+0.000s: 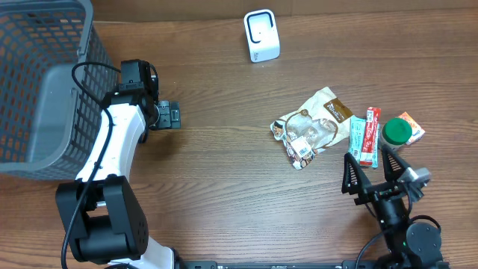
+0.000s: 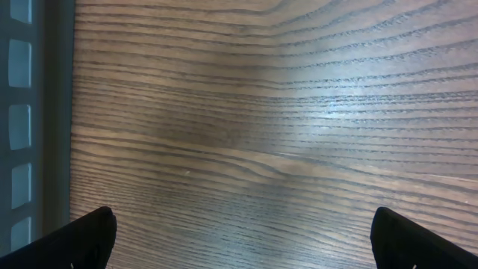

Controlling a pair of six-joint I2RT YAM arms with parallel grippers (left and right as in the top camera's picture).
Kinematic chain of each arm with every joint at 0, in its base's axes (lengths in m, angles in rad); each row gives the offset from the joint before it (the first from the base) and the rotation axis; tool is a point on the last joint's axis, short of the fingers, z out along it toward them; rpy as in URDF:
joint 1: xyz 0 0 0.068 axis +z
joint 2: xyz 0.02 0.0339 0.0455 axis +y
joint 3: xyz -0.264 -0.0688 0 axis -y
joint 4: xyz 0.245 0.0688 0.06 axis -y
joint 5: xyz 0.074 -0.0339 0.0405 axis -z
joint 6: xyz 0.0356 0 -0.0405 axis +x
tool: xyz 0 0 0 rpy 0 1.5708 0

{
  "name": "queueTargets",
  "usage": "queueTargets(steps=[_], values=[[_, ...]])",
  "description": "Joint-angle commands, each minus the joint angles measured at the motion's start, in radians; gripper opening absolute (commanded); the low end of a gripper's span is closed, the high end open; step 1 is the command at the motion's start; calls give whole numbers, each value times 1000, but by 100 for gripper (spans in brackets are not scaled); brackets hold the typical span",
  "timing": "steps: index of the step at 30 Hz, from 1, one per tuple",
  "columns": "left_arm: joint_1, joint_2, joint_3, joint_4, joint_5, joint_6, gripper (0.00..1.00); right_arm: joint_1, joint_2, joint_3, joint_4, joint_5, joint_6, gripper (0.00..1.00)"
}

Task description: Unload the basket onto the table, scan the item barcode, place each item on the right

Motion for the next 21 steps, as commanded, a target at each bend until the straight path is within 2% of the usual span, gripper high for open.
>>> queueTargets(steps=[1,3,21], values=[[3,-2,15,1,9,-6,100,-7,-8,-10,-53,-5,-66,100],[3,-2,15,1,9,-6,100,-7,-8,-10,-100,-6,-84,100],[3,-2,15,1,9,-6,100,-8,-4,-10,-96,-6,-103,100]])
